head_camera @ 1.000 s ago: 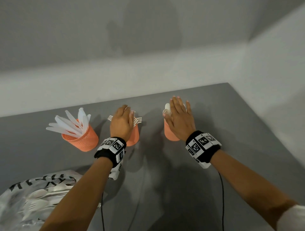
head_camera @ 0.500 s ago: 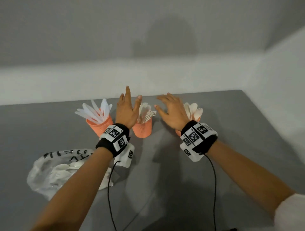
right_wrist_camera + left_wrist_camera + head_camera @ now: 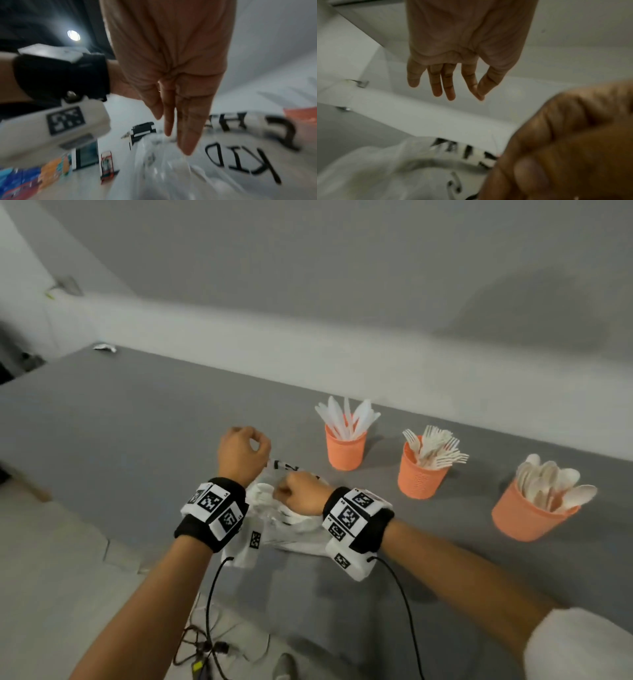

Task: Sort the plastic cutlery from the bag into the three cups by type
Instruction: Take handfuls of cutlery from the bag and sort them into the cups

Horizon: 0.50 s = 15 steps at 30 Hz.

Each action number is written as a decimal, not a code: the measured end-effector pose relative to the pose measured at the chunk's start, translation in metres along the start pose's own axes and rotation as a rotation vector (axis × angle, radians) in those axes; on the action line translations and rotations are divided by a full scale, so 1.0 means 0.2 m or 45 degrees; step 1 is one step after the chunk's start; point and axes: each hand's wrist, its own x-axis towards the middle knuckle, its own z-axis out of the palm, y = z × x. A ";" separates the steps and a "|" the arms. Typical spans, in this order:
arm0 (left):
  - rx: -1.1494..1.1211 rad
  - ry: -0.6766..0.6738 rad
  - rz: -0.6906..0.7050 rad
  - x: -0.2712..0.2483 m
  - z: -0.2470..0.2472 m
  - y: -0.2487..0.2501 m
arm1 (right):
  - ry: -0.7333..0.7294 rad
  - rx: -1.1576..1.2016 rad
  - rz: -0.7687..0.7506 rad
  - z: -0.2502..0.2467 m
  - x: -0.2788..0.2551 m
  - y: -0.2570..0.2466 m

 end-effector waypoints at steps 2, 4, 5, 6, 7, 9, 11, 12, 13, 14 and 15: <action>0.114 -0.093 -0.077 -0.03 -0.01 -0.13 | -0.094 -0.158 0.131 0.08 0.08 0.04; 0.148 -0.205 -0.135 -0.07 0.00 -0.21 | -0.141 -0.245 0.234 0.12 0.13 0.08; 0.151 -0.272 -0.162 -0.09 0.01 -0.23 | -0.164 -0.242 0.258 0.13 0.14 0.09; 0.147 -0.344 -0.189 -0.11 0.02 -0.25 | -0.203 -0.218 0.260 0.13 0.15 0.11; 0.142 -0.414 -0.215 -0.12 0.03 -0.27 | -0.243 -0.197 0.264 0.14 0.16 0.13; 0.146 -0.518 -0.246 -0.13 0.04 -0.29 | -0.303 -0.171 0.293 0.15 0.19 0.17; 0.160 -0.562 -0.242 -0.13 0.04 -0.30 | -0.308 -0.128 0.328 0.18 0.21 0.19; 0.159 -0.569 -0.240 -0.13 0.04 -0.31 | -0.278 -0.117 0.342 0.19 0.21 0.20; 0.154 -0.573 -0.237 -0.12 0.04 -0.31 | -0.240 -0.119 0.351 0.20 0.22 0.20; 0.148 -0.573 -0.233 -0.12 0.03 -0.32 | -0.214 -0.145 0.360 0.21 0.22 0.21; 0.142 -0.573 -0.225 -0.11 0.03 -0.32 | -0.204 -0.187 0.375 0.21 0.21 0.21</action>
